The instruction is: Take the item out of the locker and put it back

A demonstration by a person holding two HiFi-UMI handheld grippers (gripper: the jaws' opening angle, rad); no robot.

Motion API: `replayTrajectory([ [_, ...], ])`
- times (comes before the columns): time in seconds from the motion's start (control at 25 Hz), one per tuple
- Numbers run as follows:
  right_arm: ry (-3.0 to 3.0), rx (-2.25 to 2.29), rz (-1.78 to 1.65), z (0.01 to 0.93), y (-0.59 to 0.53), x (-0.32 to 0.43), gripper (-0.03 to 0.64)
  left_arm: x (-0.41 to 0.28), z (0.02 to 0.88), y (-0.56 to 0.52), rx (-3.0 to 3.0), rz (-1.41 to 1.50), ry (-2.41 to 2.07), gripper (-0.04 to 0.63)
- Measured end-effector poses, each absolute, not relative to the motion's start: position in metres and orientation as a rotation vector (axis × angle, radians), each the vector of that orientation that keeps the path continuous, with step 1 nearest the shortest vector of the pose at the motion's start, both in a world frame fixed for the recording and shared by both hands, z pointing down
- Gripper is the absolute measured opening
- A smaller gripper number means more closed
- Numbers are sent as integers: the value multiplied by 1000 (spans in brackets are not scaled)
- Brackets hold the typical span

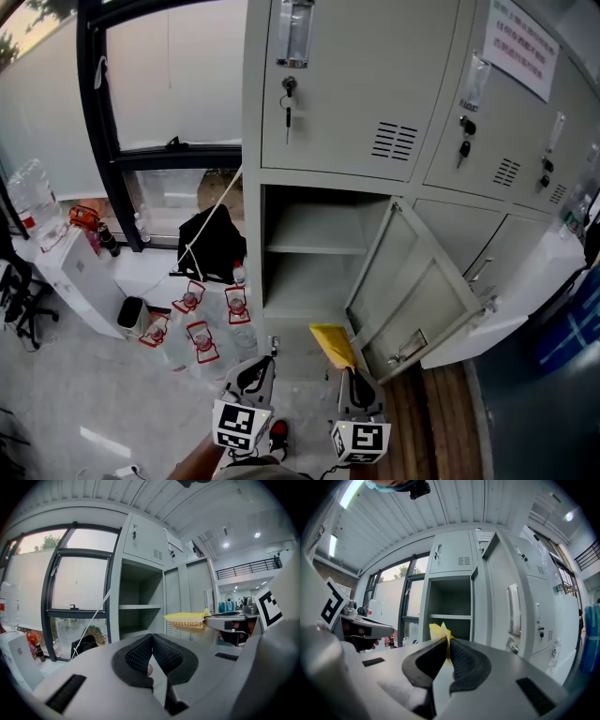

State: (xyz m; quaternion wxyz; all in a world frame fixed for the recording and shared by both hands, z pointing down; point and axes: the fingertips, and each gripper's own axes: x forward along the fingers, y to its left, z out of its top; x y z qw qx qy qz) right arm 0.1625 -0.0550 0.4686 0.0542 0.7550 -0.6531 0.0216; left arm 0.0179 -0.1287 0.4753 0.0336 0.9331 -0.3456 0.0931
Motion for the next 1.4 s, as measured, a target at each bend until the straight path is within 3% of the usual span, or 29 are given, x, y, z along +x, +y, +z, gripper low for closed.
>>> replayTrajectory([
  [0.76, -2164, 2074, 38, 486, -210, 156, 32, 15, 493, -236, 2756, 310, -1249, 21],
  [1.4, -2160, 1888, 84, 550, -285, 131, 32, -14, 515, -260, 2643, 363, -1371, 21],
])
